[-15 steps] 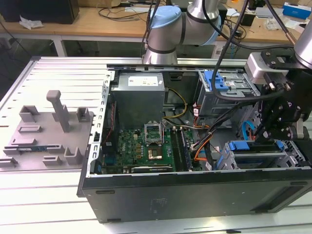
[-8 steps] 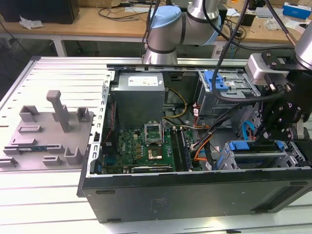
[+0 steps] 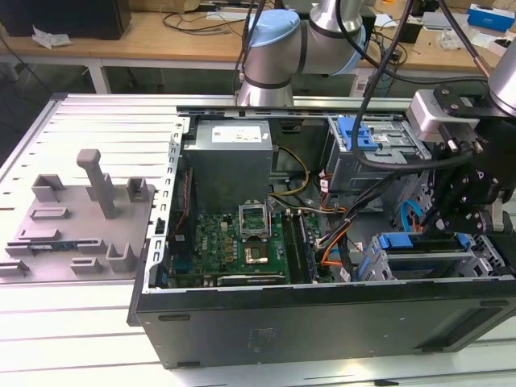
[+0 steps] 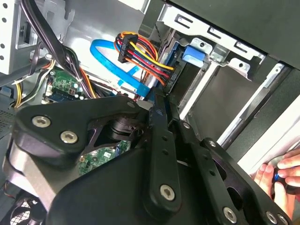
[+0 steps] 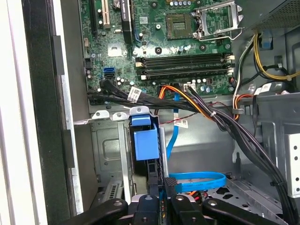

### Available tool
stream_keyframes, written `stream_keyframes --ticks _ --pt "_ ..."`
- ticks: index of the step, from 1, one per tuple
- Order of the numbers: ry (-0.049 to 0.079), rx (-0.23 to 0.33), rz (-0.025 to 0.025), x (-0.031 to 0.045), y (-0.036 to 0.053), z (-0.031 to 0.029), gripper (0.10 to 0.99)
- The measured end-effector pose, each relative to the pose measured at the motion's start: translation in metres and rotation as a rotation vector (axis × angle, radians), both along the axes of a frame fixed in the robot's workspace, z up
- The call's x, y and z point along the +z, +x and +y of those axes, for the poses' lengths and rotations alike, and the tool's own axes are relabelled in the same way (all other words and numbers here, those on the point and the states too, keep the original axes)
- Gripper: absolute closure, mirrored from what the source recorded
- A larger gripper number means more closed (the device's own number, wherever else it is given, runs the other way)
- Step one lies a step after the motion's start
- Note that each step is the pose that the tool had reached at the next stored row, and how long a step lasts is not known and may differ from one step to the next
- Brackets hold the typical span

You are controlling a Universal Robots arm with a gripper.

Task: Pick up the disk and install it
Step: 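Insert the second disk wire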

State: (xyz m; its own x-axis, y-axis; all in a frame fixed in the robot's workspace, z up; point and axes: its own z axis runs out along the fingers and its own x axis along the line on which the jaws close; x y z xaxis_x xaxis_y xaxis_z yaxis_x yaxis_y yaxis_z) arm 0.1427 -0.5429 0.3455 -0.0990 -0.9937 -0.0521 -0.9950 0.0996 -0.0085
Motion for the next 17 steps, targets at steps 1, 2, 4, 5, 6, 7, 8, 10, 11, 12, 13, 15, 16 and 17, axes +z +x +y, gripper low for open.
stream_keyframes --ticks 1,2,4,5,6,7,8,10,11,12,13,15,16,17 --pt "0.000 0.002 0.0007 -0.0003 0.0000 0.0000 0.925" --pt "0.000 0.003 0.0011 -0.0006 0.0000 0.0000 0.925" --pt "0.000 0.005 0.0013 -0.0011 0.0000 0.0000 0.925" --pt "0.000 0.006 0.0013 -0.0015 0.0000 0.0000 0.925" --pt "0.000 0.008 0.0014 -0.0019 0.0000 0.0000 0.925" --pt "0.000 0.009 0.0015 -0.0021 0.0000 0.0000 0.925" --pt "0.000 0.010 0.0017 -0.0023 0.0000 -0.0001 0.925" --pt "0.000 0.011 0.0028 -0.0027 0.0000 -0.0002 0.925" --pt "0.000 0.012 0.0031 -0.0027 0.0000 -0.0002 0.925" --pt "0.000 0.012 0.0033 -0.0027 0.0000 -0.0002 0.925" --pt "-0.001 0.013 0.0035 -0.0028 0.0000 -0.0002 0.925" --pt "-0.001 0.016 0.0039 -0.0042 0.0000 -0.0002 0.925" --pt "-0.001 0.016 0.0038 -0.0049 0.0000 -0.0002 0.925" --pt "-0.001 0.018 0.0038 -0.0059 0.0000 -0.0002 0.925"
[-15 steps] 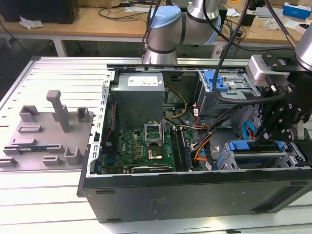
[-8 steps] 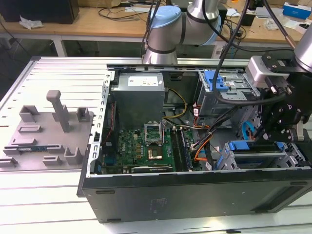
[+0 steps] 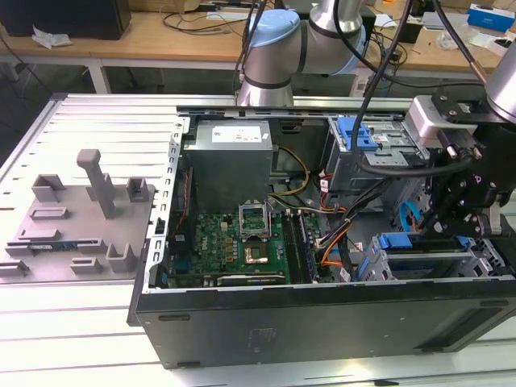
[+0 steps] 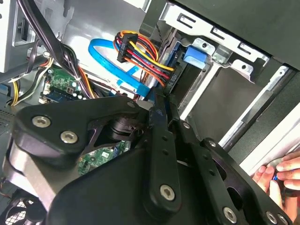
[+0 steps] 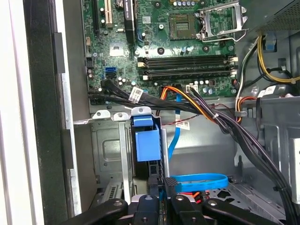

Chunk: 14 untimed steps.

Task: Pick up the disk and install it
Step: 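Insert the second disk wire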

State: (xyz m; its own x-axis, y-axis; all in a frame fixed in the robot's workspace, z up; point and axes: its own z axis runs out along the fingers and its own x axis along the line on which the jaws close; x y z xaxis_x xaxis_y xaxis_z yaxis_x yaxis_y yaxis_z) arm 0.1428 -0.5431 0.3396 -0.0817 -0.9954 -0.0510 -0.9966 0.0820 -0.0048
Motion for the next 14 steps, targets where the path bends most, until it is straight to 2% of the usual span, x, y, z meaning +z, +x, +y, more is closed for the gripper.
stream_keyframes --ticks 6,7,8,11,12,13,14 --pt "0.001 0.004 0.0001 -0.0015 0.0000 0.0001 0.918" --pt "0.000 0.004 0.0000 0.0001 0.0000 0.0001 0.792" --pt "0.000 0.004 0.0000 0.0029 0.0000 0.0004 0.729" --pt "0.000 0.004 0.0000 0.0098 0.0001 0.0034 0.729" --pt "0.000 0.004 0.0000 0.0143 0.0002 0.0061 0.729" --pt "0.000 0.004 0.0000 0.0206 0.0004 0.0112 0.812" --pt "0.000 0.004 0.0000 0.0236 0.0004 0.0145 0.875"
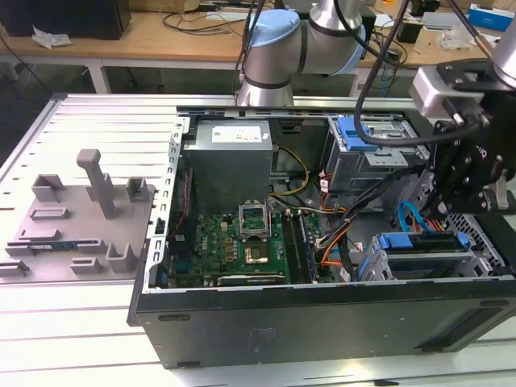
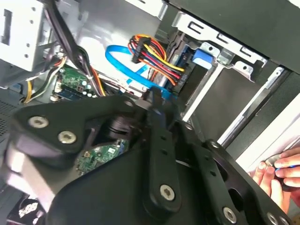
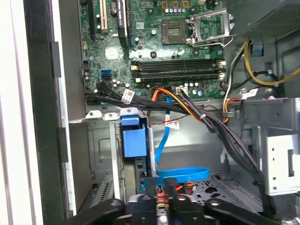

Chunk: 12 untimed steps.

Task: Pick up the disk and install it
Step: 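Insert the second disk wire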

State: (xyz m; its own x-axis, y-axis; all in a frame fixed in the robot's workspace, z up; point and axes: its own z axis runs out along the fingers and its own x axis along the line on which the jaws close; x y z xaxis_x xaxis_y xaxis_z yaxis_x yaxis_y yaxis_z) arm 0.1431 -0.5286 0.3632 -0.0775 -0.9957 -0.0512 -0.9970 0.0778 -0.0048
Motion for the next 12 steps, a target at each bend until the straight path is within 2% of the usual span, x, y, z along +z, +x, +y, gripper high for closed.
stream_keyframes --ticks 1,2,3,12 --pt "0.000 0.000 0.0000 0.0004 0.0000 0.0011 0.933" --pt "-0.001 0.000 0.0000 0.0004 0.0000 0.0015 0.933" --pt "-0.001 0.000 0.0000 0.0003 0.0000 0.0016 0.980" --pt "-0.001 0.000 0.0000 0.0004 0.0000 0.0023 0.980"
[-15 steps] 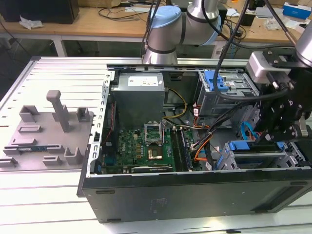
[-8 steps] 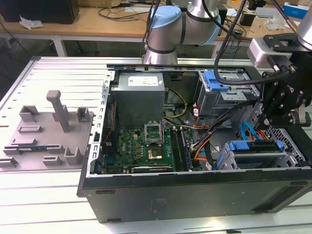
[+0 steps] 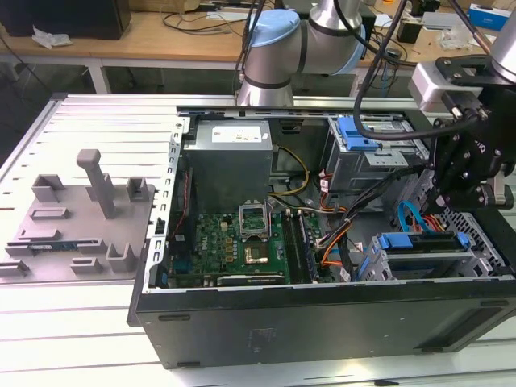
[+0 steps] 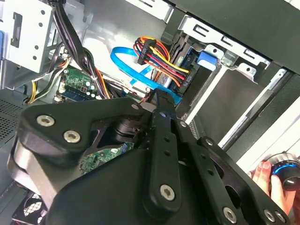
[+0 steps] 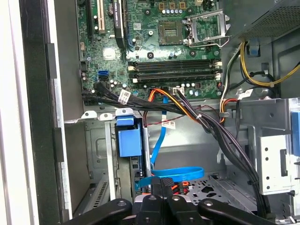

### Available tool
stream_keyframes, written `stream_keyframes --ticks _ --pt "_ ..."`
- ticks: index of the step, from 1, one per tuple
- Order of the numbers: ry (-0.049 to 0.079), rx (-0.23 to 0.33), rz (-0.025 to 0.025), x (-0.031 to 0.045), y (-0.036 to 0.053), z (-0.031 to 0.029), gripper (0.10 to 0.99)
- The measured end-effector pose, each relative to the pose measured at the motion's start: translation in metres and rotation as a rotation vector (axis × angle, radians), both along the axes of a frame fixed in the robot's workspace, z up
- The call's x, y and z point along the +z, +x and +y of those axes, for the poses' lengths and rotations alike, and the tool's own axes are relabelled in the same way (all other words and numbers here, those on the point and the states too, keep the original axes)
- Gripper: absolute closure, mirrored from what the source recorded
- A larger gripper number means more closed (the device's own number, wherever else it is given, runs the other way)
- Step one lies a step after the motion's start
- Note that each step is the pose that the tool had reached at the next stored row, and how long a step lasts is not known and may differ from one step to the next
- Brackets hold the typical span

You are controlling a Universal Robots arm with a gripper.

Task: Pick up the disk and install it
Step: 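Insert the second disk wire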

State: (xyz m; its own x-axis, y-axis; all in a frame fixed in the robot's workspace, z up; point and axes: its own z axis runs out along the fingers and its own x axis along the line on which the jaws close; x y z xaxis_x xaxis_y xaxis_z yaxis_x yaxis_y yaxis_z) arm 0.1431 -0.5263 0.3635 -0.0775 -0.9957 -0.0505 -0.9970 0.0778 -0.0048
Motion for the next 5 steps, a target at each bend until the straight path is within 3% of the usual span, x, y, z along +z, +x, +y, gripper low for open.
stream_keyframes --ticks 5 --pt "0.000 0.000 0.0000 0.0000 0.0000 0.0008 0.980"
